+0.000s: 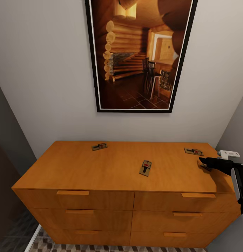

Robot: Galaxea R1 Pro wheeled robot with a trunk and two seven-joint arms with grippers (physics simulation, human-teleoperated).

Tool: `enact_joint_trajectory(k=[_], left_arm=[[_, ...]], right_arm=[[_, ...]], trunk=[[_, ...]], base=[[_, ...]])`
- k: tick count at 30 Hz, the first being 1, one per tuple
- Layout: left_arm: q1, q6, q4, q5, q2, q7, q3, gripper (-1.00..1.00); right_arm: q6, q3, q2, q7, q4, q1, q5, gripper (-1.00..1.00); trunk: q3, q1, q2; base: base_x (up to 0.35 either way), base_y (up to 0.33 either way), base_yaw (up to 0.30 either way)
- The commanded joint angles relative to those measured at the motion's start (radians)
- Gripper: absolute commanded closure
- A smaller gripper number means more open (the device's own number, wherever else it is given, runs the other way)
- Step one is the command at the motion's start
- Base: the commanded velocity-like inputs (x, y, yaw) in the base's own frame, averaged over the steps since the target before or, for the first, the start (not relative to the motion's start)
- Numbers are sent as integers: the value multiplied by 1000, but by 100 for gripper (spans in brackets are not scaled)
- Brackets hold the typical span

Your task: Take the four mousetraps from the cabinet in the bathroom and place them on the bathroom floor. Make sure all four end up on the same floor surface, and ensure that at least two of them are either under or directly next to the same bathroom sink.

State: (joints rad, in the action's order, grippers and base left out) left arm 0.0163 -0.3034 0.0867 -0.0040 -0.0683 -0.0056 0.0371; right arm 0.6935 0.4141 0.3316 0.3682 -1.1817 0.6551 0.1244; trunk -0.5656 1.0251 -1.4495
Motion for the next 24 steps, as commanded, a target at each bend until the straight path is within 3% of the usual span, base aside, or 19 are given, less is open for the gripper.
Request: enact_joint_trajectory(k=[1,24], left_arm=[[1,-3,-1,0,0,-1,3,-100],[1,-4,-1,0,-1,-1,4,-100]], right_arm=[[3,2,0,9,-1,1,11,-100],[3,2,0,10,-1,0,11,-100]], trunk=[[-1,0,-1],[-1,0,-1]], base=[[3,0,0],[0,0,0]])
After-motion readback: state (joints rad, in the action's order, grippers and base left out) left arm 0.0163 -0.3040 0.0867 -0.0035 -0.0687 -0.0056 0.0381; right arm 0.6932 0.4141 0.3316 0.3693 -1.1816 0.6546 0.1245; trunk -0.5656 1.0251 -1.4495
